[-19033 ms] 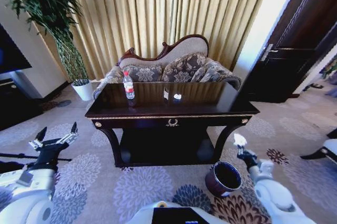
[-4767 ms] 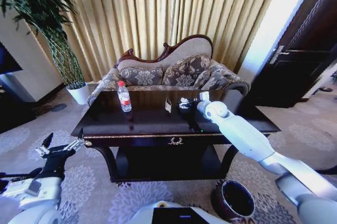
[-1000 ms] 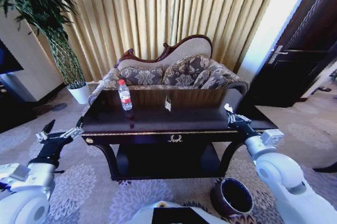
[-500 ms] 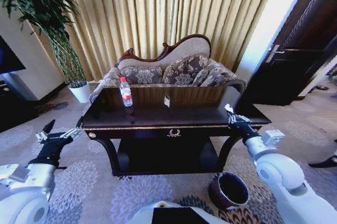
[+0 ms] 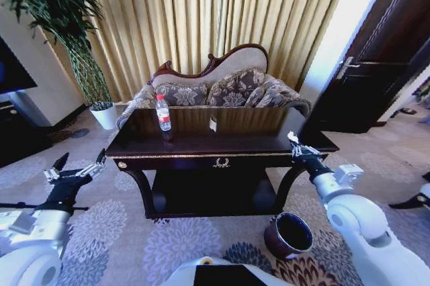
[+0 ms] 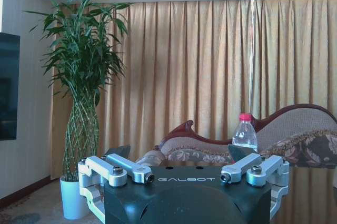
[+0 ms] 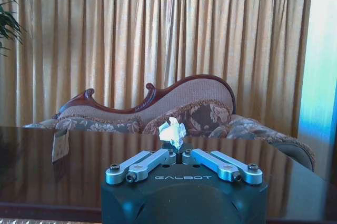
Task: Move to the front of the table and place the trash on the table into the trash bin.
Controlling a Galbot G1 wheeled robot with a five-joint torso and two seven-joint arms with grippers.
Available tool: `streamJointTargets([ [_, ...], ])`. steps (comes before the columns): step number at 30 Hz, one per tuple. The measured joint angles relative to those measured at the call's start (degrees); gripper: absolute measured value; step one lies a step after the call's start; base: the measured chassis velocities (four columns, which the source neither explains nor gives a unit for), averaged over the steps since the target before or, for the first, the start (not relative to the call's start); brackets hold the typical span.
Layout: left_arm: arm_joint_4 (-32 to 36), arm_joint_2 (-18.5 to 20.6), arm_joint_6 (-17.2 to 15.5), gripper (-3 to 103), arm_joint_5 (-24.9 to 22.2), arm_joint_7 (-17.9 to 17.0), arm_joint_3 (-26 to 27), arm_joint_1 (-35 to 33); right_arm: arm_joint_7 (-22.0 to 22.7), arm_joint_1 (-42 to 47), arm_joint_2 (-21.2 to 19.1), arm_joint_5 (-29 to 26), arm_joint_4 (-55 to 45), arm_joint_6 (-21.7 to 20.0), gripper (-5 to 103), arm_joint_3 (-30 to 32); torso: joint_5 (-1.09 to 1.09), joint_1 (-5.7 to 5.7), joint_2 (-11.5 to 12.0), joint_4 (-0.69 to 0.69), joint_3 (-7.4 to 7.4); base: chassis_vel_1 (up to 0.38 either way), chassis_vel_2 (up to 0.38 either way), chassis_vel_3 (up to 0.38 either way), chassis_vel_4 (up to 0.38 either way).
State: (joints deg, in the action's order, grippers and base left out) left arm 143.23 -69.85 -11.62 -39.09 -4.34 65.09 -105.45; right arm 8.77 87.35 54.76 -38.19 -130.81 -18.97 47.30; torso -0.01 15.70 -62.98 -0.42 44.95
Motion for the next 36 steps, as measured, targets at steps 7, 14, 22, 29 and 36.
streamJointTargets([
  [7, -0.2, -0.2, 0.0, 100, 0.3, 0.0, -0.4, 0.1, -1.6, -0.7, -0.3, 0.1, 4.3, 0.7, 1, -0.2, 0.0, -0.01, 0.0, 0.0, 0.0, 0.08, -0.077, -0.087, 0.081],
  [14, -0.7, 0.0, 0.0, 100, 0.2, -0.1, -0.3, 0.8, -9.1, 0.0, 0.0, -0.7, 10.3, 2.4, 1, 1.3, -0.01, 0.0, 0.0, 0.0, 0.0, 0.014, -0.018, -0.015, 0.012],
  [22, -0.7, 0.3, 0.0, 100, -0.6, -0.2, 1.6, 0.4, -9.4, 1.8, 4.0, 4.5, 20.6, 0.4, 1, -1.0, 0.02, 0.0, 0.0, -0.01, 0.0, 0.0, 0.0, 0.0, 0.0],
  [29, -0.4, 0.2, 0.0, 100, -0.8, -0.2, 1.0, 0.4, -8.9, -0.7, 6.9, 9.6, 31.2, 0.2, 1, -5.5, 0.0, 0.0, 0.0, 0.0, 0.0, 0.0, 0.0, 0.0, 0.0],
  [36, -0.2, 0.1, -0.1, 100, -0.7, -0.1, 0.2, 0.3, -7.4, -5.1, 8.8, 15.6, 44.4, 0.1, 1, -8.2, 0.0, 0.0, 0.0, 0.01, 0.0, 0.0, 0.0, 0.0, 0.0],
])
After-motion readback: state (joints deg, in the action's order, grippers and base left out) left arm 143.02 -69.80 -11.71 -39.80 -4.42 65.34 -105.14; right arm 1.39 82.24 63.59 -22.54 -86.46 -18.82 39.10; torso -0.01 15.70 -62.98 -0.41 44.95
